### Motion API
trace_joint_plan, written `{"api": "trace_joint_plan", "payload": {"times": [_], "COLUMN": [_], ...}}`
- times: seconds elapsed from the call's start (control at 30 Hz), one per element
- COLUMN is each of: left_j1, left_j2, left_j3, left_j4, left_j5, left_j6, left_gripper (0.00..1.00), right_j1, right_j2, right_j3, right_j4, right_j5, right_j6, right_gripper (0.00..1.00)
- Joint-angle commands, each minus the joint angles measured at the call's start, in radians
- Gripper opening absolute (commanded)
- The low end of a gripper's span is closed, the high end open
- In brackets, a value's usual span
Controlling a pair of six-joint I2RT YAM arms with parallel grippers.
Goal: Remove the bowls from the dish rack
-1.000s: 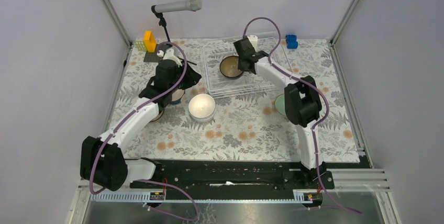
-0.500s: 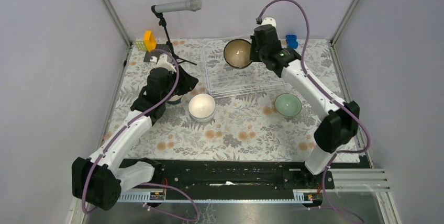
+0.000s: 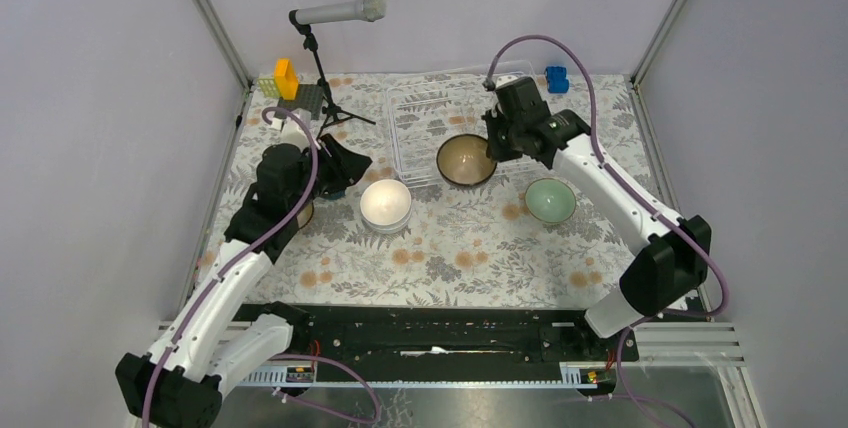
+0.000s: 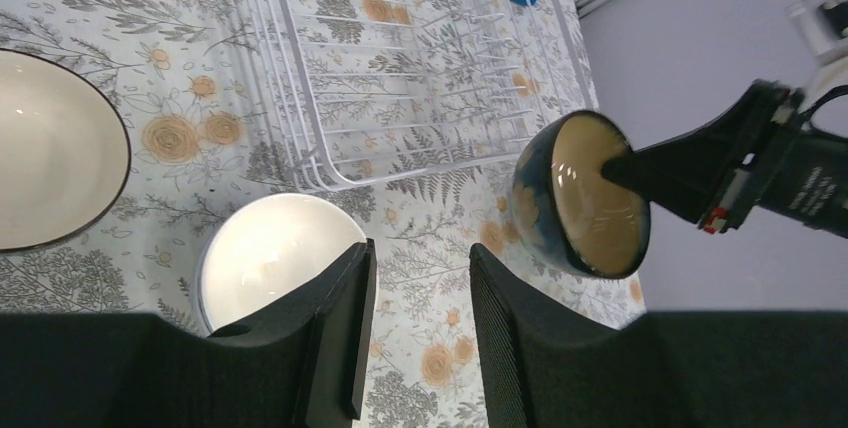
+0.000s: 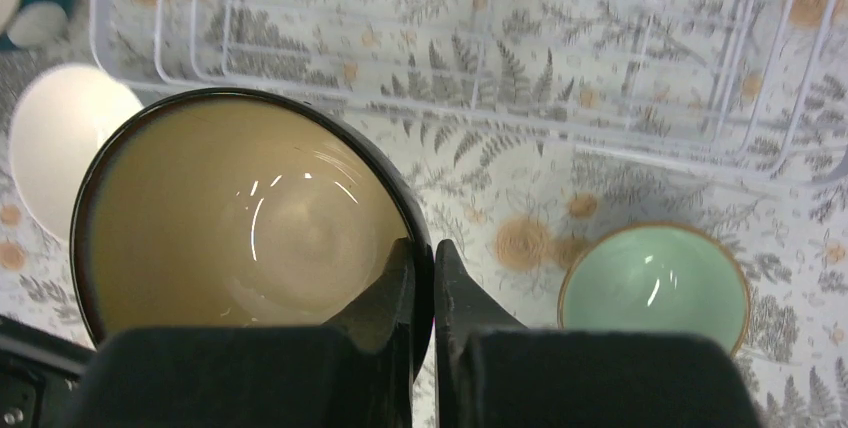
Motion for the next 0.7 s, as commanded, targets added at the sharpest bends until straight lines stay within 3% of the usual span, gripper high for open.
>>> {"api": "trace_joint_plan", "payload": {"times": [0.0,0.13,0.23,0.67], "left_j1": [-0.004,-0.005,-0.005,-0.008], "left_j2": [-0.048,-0.077,-0.097,-0.134], "left_j3": [0.02,0.012,-0.011,-0.068], "left_j4": [-0.03,-0.052,-0.053,-0.106], "left_j5": [0.067,0.099,0.123,0.147], "left_j6": [-0.032,-0.06,-0.089,-0.097], "left_gripper": [0.45,0.47,0.47,0.54], "right_j1": [-0.002,-0.002,-0.003,-0.002], "right_j2": [-0.13,-0.208,-0.238,-0.1], "right_j3": [-0.078,-0.317,-0.407,-0.483], "right_j4": [0.01,0.117,0.173,0.399], "right_j5": [-0.086,-0.092,-0.055,0.004], "right_j6": [-0.014,0.024,0.042,0.129], "right_gripper": [0.0,0.0,0.0,0.0]}}
